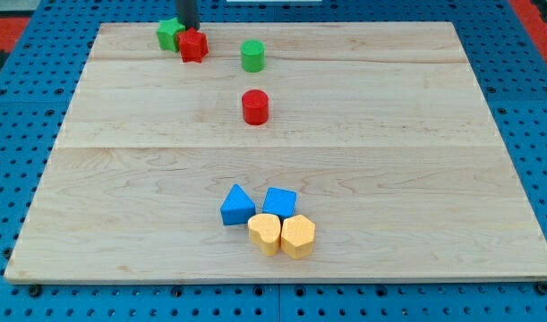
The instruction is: Slide the green circle closer to the red star
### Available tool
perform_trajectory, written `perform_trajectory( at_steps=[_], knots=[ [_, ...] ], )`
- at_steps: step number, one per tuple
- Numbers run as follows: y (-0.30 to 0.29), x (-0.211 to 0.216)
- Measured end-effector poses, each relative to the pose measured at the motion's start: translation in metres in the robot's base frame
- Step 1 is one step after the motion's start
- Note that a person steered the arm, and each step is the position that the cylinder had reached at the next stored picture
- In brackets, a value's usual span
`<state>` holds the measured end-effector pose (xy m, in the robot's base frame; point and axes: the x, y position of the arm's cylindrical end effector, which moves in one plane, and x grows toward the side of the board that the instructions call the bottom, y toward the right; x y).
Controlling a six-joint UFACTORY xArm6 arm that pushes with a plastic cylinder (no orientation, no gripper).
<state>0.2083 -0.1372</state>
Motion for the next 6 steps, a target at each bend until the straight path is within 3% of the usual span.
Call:
perform_trajectory(
  at_steps=[1, 2, 4, 5, 6],
  knots=[
    [-0.001, 0.024],
    [-0.004, 0.016],
    [0.096, 0.010],
    [0.192, 0.024],
    [0.193, 0.042]
  ],
)
